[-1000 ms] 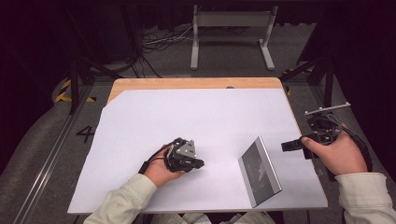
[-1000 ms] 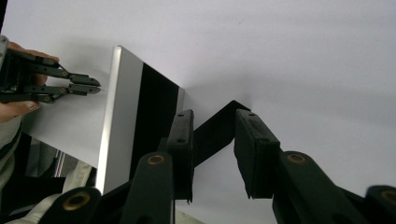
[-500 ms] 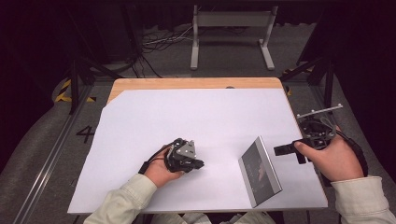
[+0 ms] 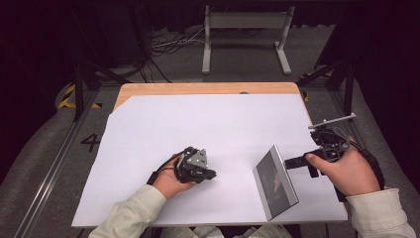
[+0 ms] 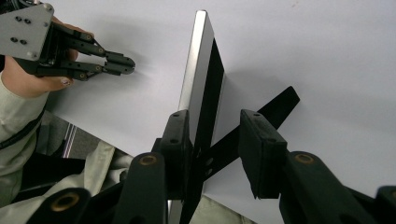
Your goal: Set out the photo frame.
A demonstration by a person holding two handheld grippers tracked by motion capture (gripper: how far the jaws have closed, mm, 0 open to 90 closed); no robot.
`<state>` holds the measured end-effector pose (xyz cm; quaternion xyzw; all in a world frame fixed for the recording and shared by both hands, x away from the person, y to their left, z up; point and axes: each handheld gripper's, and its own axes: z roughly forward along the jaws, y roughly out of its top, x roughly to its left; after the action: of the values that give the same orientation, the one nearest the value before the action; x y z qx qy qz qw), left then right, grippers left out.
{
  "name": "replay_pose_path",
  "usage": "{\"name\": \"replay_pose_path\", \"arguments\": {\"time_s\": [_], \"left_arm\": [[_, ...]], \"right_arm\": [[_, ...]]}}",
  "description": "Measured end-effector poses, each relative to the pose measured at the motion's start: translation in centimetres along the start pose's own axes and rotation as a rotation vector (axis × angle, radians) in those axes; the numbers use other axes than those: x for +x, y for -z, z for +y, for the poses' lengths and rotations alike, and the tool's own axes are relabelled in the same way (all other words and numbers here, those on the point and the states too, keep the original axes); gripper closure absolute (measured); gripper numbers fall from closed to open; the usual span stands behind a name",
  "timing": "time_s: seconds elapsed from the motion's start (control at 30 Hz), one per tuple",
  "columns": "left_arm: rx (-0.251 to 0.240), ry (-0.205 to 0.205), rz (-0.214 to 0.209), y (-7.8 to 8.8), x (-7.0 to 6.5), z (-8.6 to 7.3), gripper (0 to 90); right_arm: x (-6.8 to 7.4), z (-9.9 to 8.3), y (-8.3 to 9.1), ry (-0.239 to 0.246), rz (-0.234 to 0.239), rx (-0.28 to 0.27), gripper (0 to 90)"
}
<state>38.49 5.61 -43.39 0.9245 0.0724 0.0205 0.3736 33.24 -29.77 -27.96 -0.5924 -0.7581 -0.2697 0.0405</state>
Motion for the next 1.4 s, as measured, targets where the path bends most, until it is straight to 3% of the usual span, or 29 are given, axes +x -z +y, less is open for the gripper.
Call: {"name": "replay_pose_path", "arguments": {"time_s": [0.1,0.27,0.67,1.03,1.4], "left_arm": [[0.000,0.000,-0.001,0.0,0.0,0.0,86.2],[0.002,0.002,-0.002,-0.1,0.0,0.0,86.1],[0.002,0.001,-0.002,-0.1,0.0,0.0,86.1],[0.004,0.003,-0.002,-0.1,0.0,0.0,86.0],[0.003,0.004,-0.003,-0.1,0.0,0.0,86.0]], "right_arm": [[0.1,-0.1,0.6,-0.011,0.010,-0.024,63.5],[0.6,-0.2,0.5,-0.001,0.010,-0.010,62.8],[1.2,-0.3,-1.5,0.009,0.000,0.040,62.1],[1.6,-0.4,-3.2,0.001,-0.044,0.076,63.3],[2.7,-0.5,-3.9,0.044,-0.095,0.095,77.2]]}}
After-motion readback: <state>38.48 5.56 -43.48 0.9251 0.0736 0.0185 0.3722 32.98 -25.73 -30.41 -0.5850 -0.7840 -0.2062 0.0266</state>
